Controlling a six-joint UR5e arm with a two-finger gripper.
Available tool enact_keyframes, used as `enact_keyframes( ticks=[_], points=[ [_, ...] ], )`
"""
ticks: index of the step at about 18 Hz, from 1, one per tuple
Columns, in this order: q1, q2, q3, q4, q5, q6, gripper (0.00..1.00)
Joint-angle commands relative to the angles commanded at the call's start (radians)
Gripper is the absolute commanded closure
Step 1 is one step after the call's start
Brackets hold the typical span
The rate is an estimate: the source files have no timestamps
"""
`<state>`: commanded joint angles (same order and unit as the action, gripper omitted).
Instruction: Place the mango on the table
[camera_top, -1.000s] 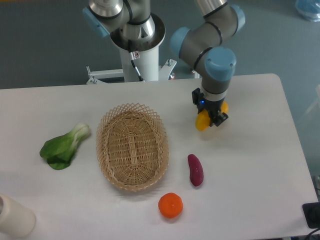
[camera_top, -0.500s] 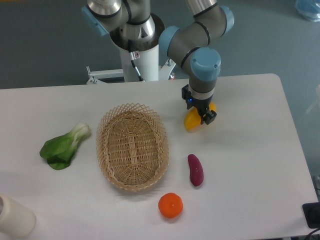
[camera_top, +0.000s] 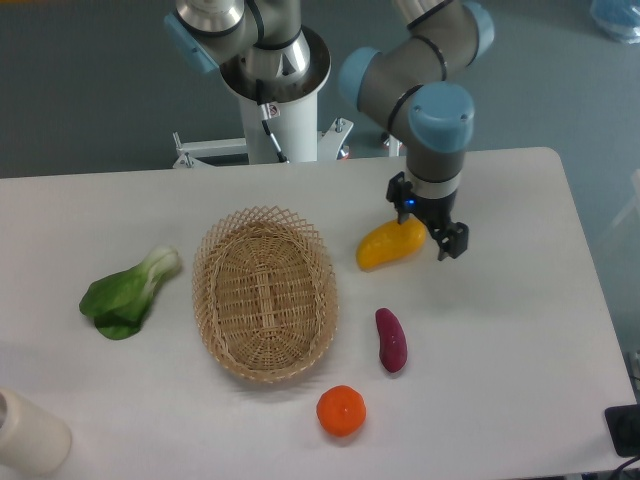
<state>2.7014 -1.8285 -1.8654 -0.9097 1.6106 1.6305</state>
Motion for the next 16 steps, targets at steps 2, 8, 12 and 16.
enact_keyframes(
  ticks=[2, 8, 12, 16],
  points=[
    [-0.003, -0.023, 0.035, -0.002, 0.000, 0.014, 0.00],
    [0.006, -0.104, 0.179, -0.035, -0.003, 0.000, 0.00],
    [0.006, -0.144, 0.305, -0.156, -0.008, -0.003, 0.00],
    [0.006, -0.169, 0.365, -0.218, -0.026, -0.035, 0.00]
  ],
)
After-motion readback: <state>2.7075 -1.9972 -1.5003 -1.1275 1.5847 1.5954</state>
